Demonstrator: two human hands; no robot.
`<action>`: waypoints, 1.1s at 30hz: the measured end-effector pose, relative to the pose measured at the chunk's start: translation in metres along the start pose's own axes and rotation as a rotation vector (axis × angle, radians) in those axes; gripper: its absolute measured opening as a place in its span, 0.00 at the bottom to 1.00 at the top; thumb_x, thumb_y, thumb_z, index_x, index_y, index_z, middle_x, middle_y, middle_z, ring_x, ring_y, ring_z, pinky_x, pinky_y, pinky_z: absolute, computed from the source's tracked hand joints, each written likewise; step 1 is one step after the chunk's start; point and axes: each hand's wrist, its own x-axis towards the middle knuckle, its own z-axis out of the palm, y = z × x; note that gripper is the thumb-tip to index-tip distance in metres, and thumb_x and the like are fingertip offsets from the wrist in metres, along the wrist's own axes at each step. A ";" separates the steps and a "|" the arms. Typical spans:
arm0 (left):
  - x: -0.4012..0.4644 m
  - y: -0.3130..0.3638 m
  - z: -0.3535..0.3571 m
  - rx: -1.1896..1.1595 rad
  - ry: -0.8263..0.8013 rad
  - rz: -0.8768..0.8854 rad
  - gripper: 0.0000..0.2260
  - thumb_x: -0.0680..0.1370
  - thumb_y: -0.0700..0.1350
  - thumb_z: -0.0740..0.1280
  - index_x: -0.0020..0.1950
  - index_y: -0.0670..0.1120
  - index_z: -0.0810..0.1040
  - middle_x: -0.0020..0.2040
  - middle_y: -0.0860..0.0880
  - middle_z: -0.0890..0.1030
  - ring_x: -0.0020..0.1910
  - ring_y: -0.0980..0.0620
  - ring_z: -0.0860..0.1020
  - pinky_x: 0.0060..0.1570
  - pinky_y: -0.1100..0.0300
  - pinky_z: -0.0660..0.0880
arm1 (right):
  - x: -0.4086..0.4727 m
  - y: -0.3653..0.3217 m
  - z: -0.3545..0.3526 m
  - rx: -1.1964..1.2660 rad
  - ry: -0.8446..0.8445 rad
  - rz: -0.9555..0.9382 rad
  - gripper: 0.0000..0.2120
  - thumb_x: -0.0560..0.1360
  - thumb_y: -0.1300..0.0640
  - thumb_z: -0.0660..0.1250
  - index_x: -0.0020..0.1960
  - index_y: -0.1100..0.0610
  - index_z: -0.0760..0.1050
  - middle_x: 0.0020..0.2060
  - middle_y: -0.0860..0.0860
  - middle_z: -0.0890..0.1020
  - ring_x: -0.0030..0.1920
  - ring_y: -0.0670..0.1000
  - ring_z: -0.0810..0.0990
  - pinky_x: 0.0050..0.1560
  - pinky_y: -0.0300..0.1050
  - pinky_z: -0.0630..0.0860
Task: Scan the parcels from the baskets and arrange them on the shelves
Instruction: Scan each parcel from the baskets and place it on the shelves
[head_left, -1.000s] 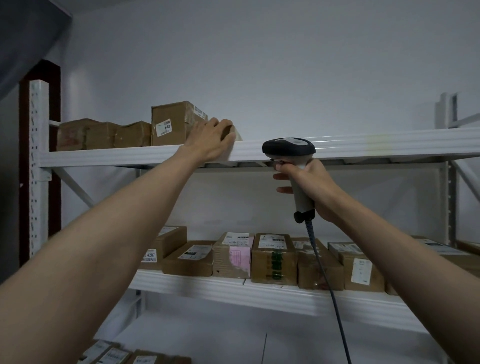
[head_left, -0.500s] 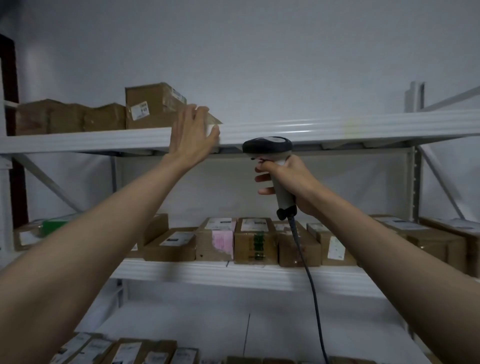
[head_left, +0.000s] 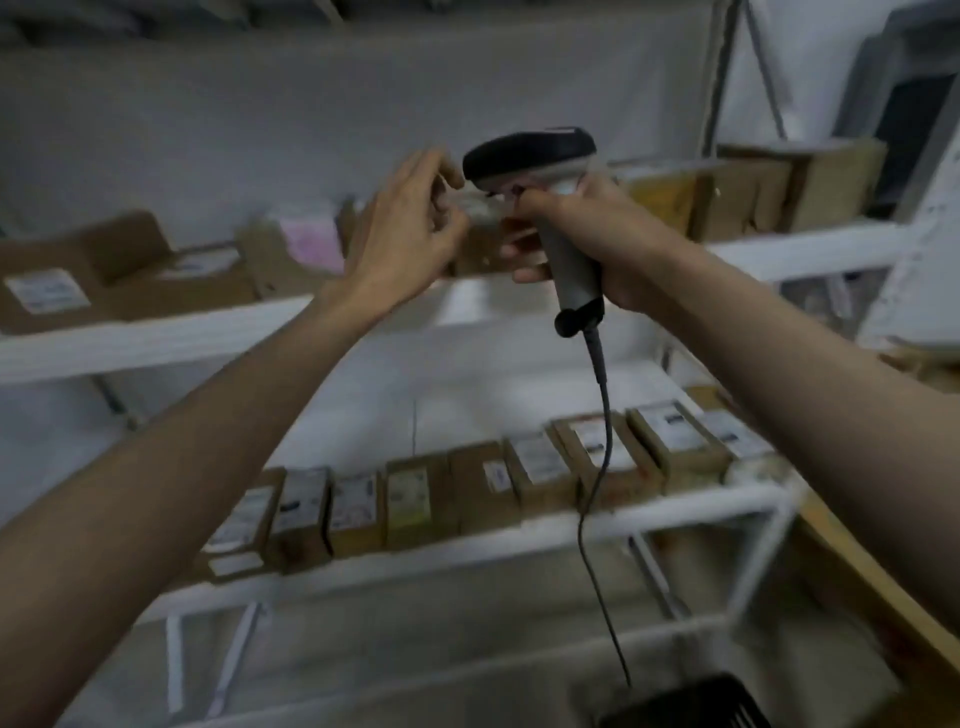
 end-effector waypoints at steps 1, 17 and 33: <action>-0.015 0.006 0.017 -0.052 -0.053 -0.002 0.06 0.77 0.46 0.64 0.54 0.50 0.71 0.47 0.53 0.74 0.40 0.57 0.72 0.38 0.61 0.71 | -0.010 0.014 -0.007 -0.013 0.026 0.016 0.12 0.79 0.60 0.68 0.62 0.60 0.77 0.52 0.58 0.85 0.46 0.53 0.85 0.44 0.47 0.83; -0.227 0.089 0.246 -0.568 -0.825 -0.016 0.09 0.75 0.43 0.69 0.55 0.49 0.75 0.47 0.52 0.76 0.40 0.58 0.74 0.42 0.55 0.74 | -0.205 0.235 -0.102 -0.110 0.531 0.624 0.05 0.77 0.62 0.70 0.51 0.56 0.81 0.42 0.57 0.83 0.41 0.53 0.85 0.37 0.47 0.83; -0.478 0.156 0.438 -0.430 -1.629 -0.217 0.06 0.78 0.47 0.70 0.52 0.47 0.78 0.44 0.50 0.81 0.47 0.48 0.80 0.45 0.54 0.75 | -0.405 0.497 -0.174 0.178 0.895 1.109 0.03 0.80 0.63 0.67 0.48 0.62 0.78 0.38 0.59 0.81 0.36 0.56 0.80 0.36 0.48 0.84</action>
